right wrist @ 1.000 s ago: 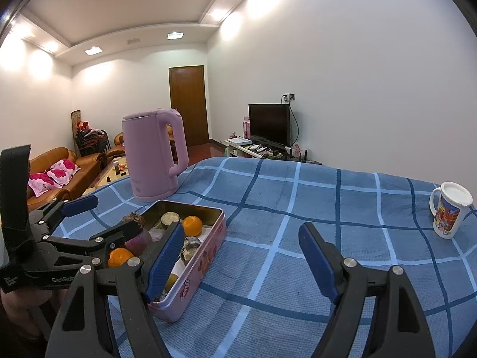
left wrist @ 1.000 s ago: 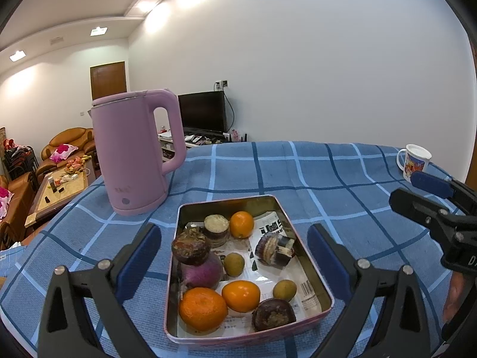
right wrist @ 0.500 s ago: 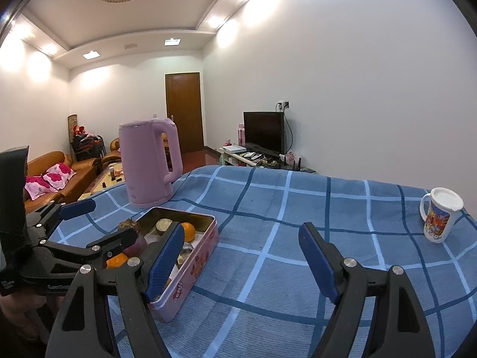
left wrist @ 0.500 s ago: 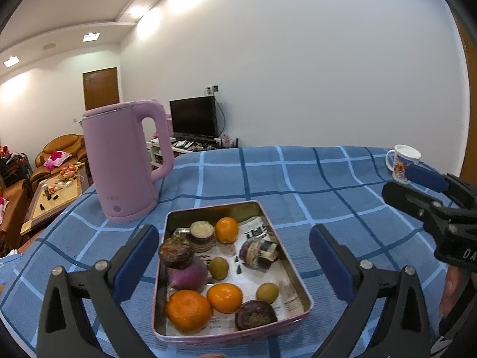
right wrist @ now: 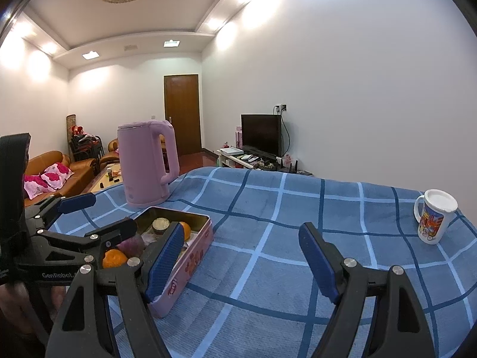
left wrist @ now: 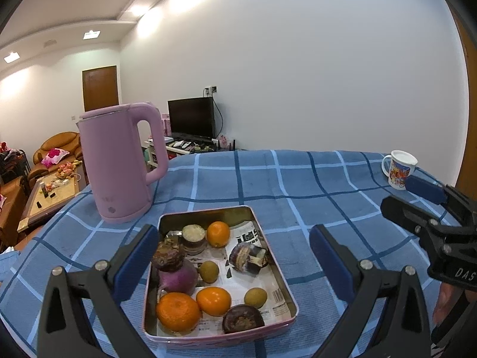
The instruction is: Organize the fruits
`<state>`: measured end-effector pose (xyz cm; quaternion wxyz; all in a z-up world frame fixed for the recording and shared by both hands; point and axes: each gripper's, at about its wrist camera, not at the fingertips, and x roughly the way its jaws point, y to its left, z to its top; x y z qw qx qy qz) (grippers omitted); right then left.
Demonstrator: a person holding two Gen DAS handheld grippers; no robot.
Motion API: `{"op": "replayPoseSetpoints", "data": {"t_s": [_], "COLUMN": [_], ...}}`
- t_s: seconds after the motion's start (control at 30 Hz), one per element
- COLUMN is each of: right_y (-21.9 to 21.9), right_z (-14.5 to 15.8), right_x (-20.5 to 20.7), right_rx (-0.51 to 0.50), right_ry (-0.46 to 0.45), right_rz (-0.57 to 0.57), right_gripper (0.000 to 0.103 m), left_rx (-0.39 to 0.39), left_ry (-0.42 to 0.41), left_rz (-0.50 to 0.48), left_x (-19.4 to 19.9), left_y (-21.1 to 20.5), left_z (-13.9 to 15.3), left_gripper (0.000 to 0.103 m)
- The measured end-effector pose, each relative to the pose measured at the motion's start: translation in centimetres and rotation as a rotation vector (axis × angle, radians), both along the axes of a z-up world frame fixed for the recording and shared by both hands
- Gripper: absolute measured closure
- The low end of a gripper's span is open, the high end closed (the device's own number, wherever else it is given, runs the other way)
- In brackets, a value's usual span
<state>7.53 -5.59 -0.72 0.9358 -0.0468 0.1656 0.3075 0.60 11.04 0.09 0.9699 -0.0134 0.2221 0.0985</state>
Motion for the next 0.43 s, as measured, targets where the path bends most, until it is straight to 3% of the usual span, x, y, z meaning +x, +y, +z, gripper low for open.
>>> {"op": "replayPoseSetpoints", "data": {"t_s": [0.43], "right_y": [-0.73], "right_z": [-0.13], "right_x": [0.03], "right_rx": [-0.003], "right_ry": [0.005], "right_rz": [-0.013], "right_gripper": [0.023], "left_rx": [0.032], "left_ry": [-0.003], "left_rz": [-0.018], "left_x": [0.12], "left_y": [-0.91], "left_z": [-0.2], "left_gripper": [0.0]}}
